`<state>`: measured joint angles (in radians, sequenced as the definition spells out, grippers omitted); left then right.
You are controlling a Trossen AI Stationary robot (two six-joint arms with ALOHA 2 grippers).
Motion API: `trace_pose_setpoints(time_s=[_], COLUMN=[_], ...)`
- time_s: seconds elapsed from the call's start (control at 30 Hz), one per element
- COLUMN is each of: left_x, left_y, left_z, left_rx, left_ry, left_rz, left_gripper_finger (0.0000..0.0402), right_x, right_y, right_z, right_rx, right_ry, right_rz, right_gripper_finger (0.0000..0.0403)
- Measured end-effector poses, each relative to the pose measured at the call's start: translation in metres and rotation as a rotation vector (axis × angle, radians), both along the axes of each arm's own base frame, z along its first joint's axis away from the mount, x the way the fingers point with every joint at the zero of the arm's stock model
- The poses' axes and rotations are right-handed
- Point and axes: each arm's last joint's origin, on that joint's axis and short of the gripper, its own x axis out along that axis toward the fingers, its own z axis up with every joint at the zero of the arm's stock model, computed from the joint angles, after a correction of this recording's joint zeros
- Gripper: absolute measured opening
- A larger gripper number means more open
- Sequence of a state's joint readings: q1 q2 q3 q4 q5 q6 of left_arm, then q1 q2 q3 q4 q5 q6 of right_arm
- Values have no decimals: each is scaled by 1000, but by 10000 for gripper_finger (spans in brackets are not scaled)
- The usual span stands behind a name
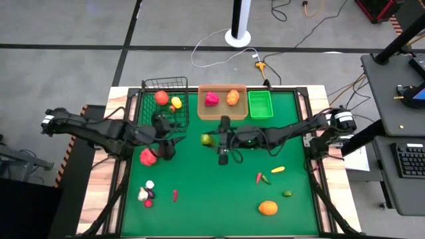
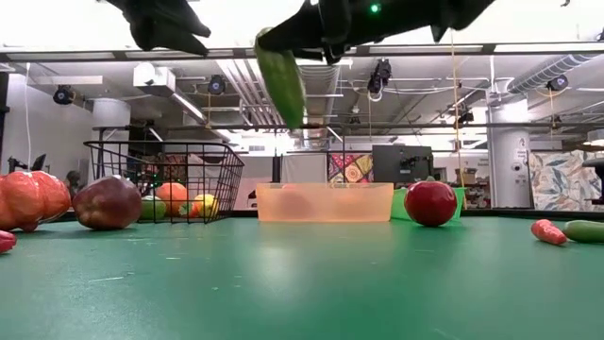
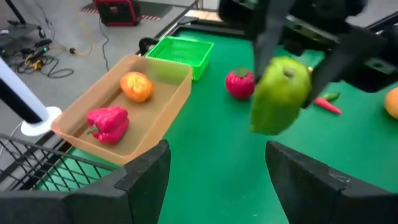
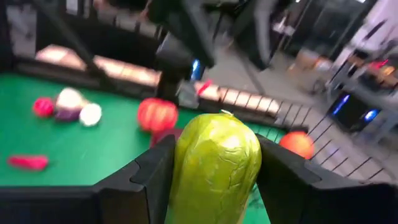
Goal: Sort produce into baskets
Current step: Put the green cucumber into the orange bin
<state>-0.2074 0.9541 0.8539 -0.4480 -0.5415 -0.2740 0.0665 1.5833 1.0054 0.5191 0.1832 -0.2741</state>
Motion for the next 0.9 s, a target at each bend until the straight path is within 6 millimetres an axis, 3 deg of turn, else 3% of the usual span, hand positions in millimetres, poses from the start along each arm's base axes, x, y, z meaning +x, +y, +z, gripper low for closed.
trace_pose_setpoints(time_s=[0.23, 0.47, 0.73, 0.9], left_x=[5, 13, 15, 14], left_y=[-2, -4, -3, -1], left_z=[-8, -17, -20, -20], left_rx=[14, 4, 21, 48], left_ry=[30, 61, 80, 84], left_rz=[-9, 3, 44, 80], left_gripper_finger=[245, 245, 245, 245], right_x=[-6, -6, -11, -14], right_y=[-24, -62, -127, -149], right_z=[2, 11, 4, 6], right_rx=[6, 38, 256, 229], right_ry=[-170, -202, 137, 274], right_rz=[-81, -390, -753, -744], right_gripper_finger=[187, 187, 187, 187])
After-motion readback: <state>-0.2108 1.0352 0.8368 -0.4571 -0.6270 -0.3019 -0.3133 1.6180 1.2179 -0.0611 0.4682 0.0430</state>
